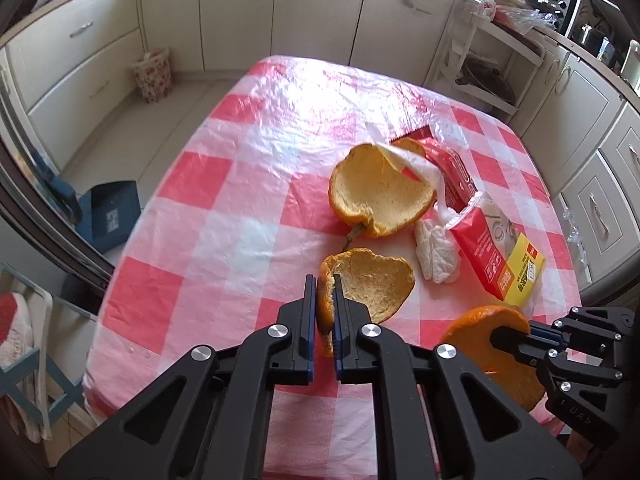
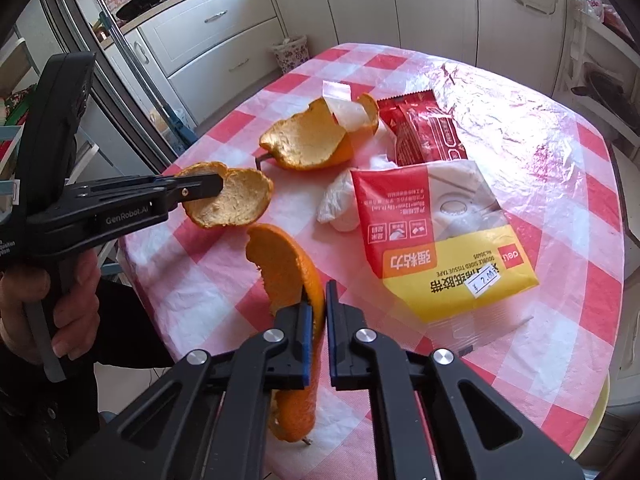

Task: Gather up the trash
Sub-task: 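Carry both held orange peels toward the yellow bin, then open both tools over the yellow bin to drop the peels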

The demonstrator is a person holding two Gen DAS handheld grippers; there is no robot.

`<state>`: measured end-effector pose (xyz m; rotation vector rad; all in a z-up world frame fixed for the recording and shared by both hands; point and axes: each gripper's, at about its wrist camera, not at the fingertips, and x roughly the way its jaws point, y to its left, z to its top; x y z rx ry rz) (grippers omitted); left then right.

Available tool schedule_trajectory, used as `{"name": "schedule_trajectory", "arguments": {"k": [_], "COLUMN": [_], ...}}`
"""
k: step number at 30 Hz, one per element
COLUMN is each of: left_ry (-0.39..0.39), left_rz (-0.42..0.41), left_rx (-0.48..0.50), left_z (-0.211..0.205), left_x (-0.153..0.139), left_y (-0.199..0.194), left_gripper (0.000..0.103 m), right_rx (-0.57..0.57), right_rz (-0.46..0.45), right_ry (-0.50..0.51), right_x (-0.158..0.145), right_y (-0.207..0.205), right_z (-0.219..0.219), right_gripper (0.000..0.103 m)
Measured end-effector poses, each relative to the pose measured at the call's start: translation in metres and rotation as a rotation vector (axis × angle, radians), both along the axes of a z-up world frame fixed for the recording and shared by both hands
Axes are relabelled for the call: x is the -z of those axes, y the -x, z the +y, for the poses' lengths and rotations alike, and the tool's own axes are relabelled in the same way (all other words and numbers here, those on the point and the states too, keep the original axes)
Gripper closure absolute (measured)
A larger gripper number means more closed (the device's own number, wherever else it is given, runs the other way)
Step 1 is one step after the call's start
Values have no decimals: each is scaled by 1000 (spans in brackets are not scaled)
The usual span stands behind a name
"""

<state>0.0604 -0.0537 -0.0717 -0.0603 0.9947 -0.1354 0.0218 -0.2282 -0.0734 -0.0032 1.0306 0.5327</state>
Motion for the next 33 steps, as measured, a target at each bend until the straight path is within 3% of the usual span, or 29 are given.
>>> {"name": "schedule_trajectory", "arguments": {"k": [13,19,23,27,30,33], "left_ry": [-20,52,128,181,192,217], "left_rz": [-93,-141,-189,-214,-206,-156], "left_rx": [-4,-6,44,121,191,264], "left_z": [1,3,-12,-50,-94,-146], "left_x": [-20,-38,-58,-72,-75,-67], "left_y": [7,12,20,29,36,44], "left_gripper": [97,97,97,97,97,97], "right_rx": [6,44,139,308,422,525], "right_rz": [-35,-79,-144,-199,-205,-153], "right_ry": [-56,-85,-94,-76,-23,0], "right_x": [-18,-37,-61,-77,-74,-56], "right_y": [7,11,18,36,51,62], "right_z": [-8,-26,-66,-136,-183,-230], "right_gripper": [96,96,96,96,96,96]}}
